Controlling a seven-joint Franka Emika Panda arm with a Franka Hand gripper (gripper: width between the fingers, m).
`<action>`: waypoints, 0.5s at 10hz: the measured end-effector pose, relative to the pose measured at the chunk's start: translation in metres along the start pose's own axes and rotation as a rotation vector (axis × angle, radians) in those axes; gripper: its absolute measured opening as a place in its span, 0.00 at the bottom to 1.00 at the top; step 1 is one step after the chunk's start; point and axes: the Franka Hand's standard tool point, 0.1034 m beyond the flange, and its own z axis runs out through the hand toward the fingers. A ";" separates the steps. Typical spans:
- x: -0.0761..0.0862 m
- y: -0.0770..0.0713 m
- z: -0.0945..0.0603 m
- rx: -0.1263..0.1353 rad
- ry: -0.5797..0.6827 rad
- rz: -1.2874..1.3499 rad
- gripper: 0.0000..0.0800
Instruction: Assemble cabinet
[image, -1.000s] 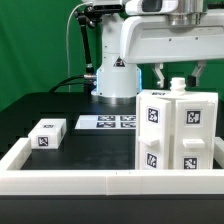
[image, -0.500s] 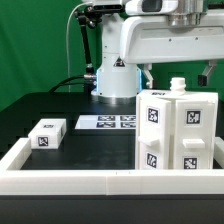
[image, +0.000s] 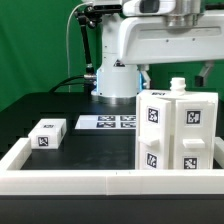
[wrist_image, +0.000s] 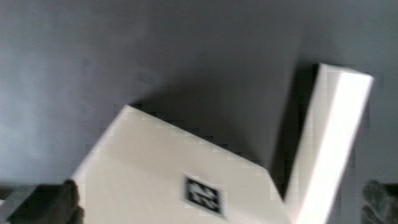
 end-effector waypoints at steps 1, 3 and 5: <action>-0.014 0.016 0.003 -0.006 0.004 -0.003 1.00; -0.037 0.043 0.010 -0.020 0.015 0.018 1.00; -0.045 0.057 0.014 -0.027 0.018 0.009 1.00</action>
Offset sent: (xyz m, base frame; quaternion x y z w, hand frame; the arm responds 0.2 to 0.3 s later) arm -0.0275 -0.0635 -0.0128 -0.0164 0.0309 -0.0255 0.9991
